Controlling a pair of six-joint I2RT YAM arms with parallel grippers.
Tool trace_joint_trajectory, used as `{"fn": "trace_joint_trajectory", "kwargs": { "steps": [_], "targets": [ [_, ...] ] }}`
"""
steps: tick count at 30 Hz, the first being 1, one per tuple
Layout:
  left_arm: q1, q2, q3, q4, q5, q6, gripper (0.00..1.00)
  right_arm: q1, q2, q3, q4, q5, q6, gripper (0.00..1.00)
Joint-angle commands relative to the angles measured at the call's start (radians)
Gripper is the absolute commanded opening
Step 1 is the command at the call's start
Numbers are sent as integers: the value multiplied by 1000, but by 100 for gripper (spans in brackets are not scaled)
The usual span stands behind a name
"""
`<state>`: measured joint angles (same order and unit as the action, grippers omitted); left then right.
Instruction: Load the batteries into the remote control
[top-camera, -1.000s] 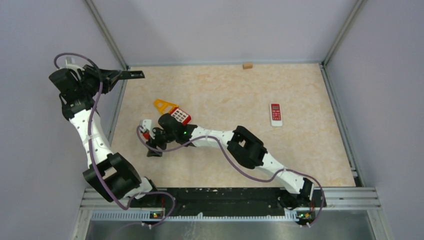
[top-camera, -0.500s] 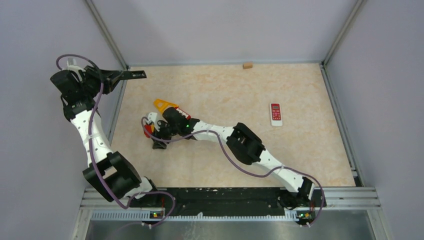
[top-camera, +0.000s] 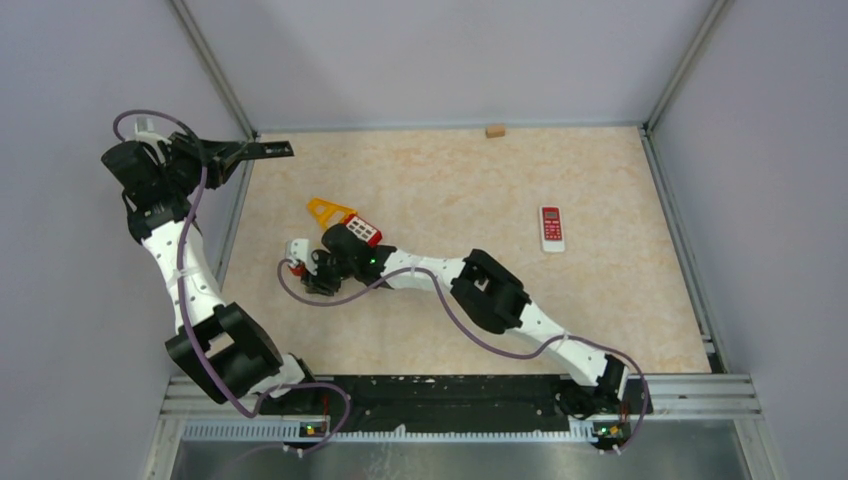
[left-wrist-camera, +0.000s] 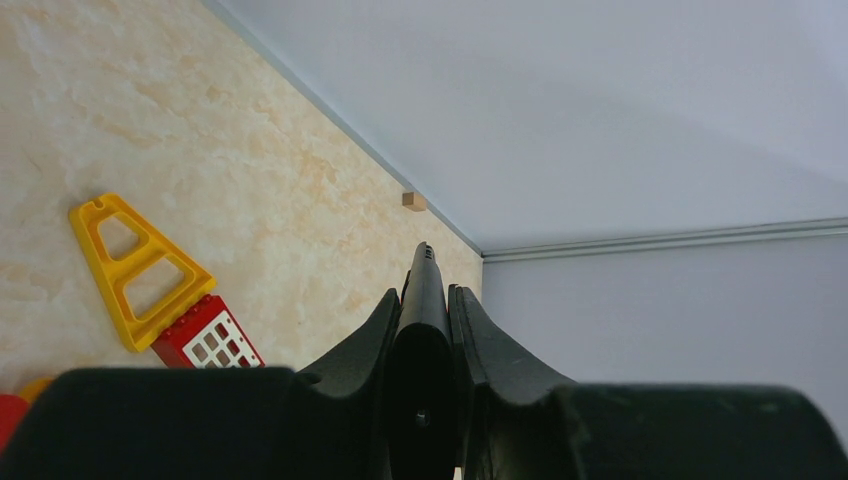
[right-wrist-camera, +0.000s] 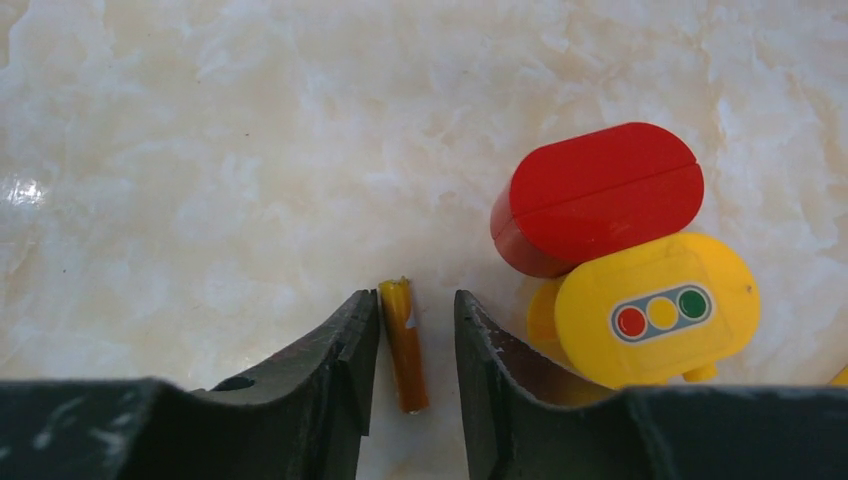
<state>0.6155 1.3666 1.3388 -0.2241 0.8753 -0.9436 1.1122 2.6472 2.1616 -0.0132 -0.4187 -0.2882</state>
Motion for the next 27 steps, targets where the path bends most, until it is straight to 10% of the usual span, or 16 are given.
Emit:
{"fn": "trace_joint_trajectory", "kwargs": {
  "steps": [1, 11, 21, 27],
  "targets": [
    [6, -16, 6, 68, 19, -7, 0, 36, -18, -75, -62, 67, -85, 31],
    [4, -14, -3, 82, 17, -9, 0, 50, -167, -172, -74, 200, -36, 2],
    [-115, -4, -28, 94, -7, 25, 0, 38, -522, -541, 42, 263, 101, 0],
    [-329, 49, -57, 140, 13, 122, 0, 13, -795, -924, 102, 550, 304, 0]
  ]
}}
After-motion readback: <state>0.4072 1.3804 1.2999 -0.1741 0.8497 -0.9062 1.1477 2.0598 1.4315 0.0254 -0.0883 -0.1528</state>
